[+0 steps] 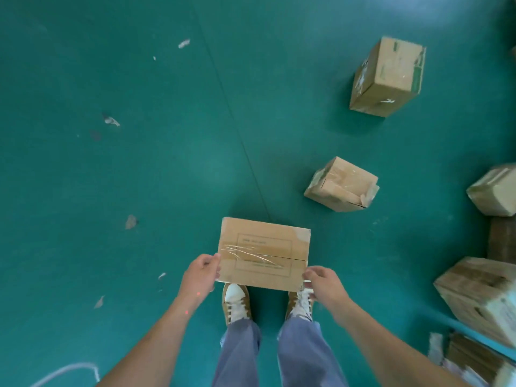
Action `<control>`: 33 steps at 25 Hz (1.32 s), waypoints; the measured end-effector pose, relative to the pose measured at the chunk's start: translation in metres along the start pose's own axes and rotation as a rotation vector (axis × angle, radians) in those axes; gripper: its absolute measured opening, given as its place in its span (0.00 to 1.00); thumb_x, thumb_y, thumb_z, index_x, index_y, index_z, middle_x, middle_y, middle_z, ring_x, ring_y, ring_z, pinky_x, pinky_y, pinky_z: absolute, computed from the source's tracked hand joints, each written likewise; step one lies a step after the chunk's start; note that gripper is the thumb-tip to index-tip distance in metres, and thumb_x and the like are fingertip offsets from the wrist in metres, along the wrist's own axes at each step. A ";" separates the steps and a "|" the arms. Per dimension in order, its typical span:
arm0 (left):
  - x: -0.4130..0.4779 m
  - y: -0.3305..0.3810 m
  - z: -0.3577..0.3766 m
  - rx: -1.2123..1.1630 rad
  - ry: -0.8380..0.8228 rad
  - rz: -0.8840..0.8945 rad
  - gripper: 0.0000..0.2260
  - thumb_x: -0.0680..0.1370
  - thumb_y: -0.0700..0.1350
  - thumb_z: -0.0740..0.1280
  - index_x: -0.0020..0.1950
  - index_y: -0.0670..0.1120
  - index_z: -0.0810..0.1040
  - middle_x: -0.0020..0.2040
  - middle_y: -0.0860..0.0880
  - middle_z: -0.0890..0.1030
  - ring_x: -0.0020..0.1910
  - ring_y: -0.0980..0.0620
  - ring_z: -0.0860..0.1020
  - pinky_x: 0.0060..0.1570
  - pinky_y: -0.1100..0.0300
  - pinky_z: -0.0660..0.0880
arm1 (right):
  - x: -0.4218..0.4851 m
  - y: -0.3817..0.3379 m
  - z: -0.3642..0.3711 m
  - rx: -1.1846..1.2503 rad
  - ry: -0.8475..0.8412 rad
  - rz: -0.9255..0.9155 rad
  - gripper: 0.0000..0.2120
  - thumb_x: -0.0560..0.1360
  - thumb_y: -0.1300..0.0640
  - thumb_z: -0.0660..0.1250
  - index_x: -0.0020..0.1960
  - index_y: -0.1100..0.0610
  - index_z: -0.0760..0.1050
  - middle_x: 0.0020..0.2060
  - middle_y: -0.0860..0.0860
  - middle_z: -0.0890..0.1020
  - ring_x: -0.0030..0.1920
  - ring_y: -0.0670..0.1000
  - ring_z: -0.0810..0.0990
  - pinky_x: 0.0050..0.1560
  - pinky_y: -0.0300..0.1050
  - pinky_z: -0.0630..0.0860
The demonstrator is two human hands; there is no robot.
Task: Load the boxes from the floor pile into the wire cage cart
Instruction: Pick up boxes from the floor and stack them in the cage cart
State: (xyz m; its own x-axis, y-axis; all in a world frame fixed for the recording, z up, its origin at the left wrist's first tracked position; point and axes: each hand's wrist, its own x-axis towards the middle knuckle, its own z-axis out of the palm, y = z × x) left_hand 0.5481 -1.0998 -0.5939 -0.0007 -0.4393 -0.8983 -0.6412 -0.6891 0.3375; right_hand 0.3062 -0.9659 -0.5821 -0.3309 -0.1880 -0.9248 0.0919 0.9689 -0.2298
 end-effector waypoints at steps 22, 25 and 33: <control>0.067 0.003 0.032 0.191 0.118 -0.035 0.23 0.80 0.58 0.65 0.70 0.47 0.70 0.61 0.49 0.73 0.58 0.47 0.72 0.56 0.50 0.69 | 0.076 0.019 -0.015 0.064 0.000 0.013 0.20 0.81 0.55 0.64 0.71 0.55 0.68 0.63 0.51 0.78 0.62 0.54 0.76 0.60 0.50 0.72; 0.016 0.045 0.028 0.201 0.127 0.063 0.22 0.79 0.59 0.65 0.68 0.49 0.71 0.64 0.48 0.73 0.58 0.47 0.73 0.56 0.51 0.69 | 0.015 0.019 -0.043 0.202 0.085 0.040 0.19 0.79 0.53 0.65 0.69 0.55 0.70 0.61 0.53 0.78 0.59 0.55 0.77 0.63 0.59 0.76; -0.144 0.136 0.048 0.549 -0.080 0.166 0.25 0.80 0.62 0.62 0.69 0.46 0.70 0.67 0.44 0.76 0.61 0.43 0.75 0.62 0.50 0.71 | -0.164 0.064 -0.130 0.415 0.222 0.069 0.21 0.80 0.46 0.64 0.68 0.57 0.72 0.63 0.55 0.78 0.58 0.55 0.77 0.62 0.55 0.76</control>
State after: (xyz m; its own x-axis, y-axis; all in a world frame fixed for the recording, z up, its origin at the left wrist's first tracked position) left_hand 0.4241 -1.1030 -0.4324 -0.1793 -0.4563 -0.8716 -0.9318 -0.2055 0.2993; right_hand 0.2439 -0.8519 -0.4058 -0.4993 -0.0428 -0.8654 0.4729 0.8234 -0.3136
